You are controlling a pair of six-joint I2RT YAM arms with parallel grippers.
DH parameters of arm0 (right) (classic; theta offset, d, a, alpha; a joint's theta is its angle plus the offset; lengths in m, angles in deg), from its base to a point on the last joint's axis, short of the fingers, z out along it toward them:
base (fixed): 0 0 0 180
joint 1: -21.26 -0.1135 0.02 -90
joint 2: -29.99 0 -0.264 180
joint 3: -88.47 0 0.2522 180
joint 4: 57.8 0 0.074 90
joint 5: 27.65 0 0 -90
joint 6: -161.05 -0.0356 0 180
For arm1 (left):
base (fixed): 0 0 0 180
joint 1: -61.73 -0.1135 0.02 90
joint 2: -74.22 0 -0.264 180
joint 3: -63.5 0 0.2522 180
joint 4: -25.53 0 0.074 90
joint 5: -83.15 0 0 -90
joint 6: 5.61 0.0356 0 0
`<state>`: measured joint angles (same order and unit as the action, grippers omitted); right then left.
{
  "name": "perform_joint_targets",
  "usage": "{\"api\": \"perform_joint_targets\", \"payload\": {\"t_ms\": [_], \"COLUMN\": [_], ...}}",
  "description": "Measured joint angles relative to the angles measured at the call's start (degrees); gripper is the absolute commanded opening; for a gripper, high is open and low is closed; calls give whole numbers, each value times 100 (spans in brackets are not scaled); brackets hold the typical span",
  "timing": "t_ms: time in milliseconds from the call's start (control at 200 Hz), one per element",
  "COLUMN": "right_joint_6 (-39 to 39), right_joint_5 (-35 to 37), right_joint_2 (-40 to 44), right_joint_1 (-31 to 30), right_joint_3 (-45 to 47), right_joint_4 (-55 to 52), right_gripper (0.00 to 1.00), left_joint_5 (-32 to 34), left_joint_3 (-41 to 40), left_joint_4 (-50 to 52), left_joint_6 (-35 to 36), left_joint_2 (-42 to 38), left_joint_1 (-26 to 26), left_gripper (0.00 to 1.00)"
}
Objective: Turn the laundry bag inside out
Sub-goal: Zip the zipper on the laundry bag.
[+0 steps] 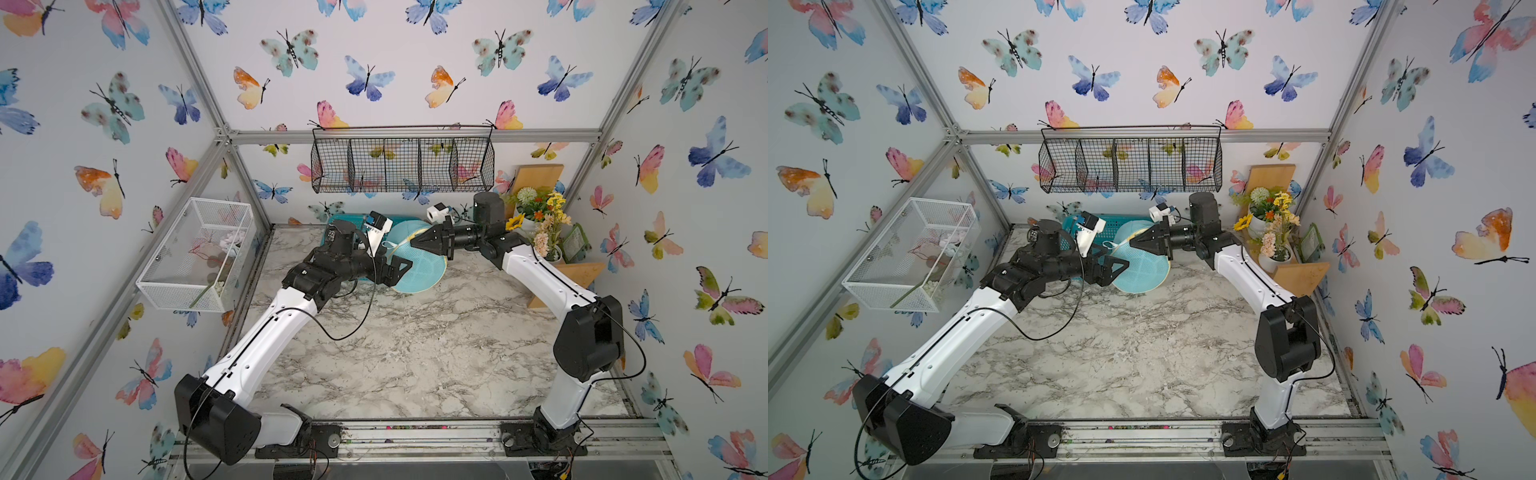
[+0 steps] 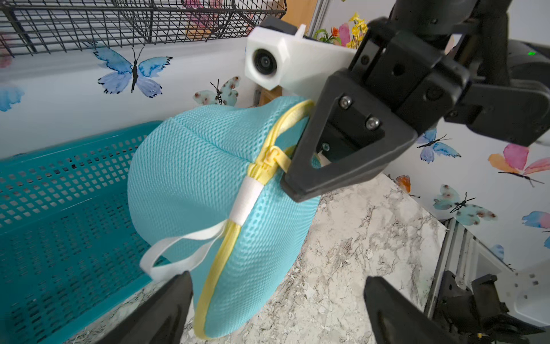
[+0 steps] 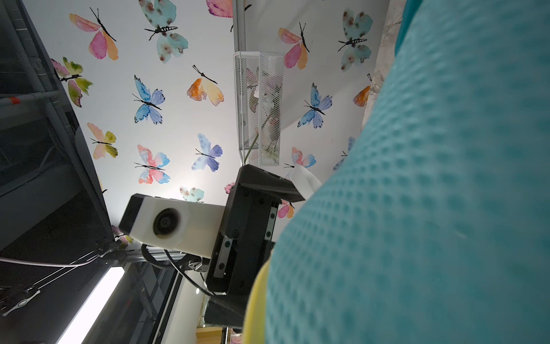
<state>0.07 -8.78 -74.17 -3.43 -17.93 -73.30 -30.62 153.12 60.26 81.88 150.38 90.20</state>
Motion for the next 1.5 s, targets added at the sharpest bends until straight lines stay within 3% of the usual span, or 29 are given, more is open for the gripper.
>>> {"api": "perform_joint_targets", "payload": {"t_ms": [430,786,876,1006,1131,1181,1361,1496], "right_joint_6": [-37,-39,-46,-61,-190,-295,-798,-1582], "right_joint_5": [-111,-184,-179,-168,-157,-177,-184,-205], "right_joint_2": [155,592,592,592,595,599,599,643], "right_joint_1": [2,-11,-42,-37,-33,-35,-39,-33], "right_joint_3": [-26,291,433,483,485,494,599,999], "right_joint_4": [-90,-144,-155,-114,68,122,634,1615], "right_gripper": [2,2,2,2,2,2,2,2], "left_joint_5": [424,457,455,422,396,417,651,957], "left_joint_3": [-343,-140,-42,55,101,94,31,-11], "left_joint_4": [-903,-1392,-1425,-1294,-1156,-1161,-1163,-1069], "left_joint_6": [496,555,575,654,717,737,949,1143], "left_joint_2": [-66,490,590,645,645,645,542,437], "left_joint_1": [0,321,461,605,669,669,627,643], "left_gripper": [94,82,70,30,4,0,0,0]}}
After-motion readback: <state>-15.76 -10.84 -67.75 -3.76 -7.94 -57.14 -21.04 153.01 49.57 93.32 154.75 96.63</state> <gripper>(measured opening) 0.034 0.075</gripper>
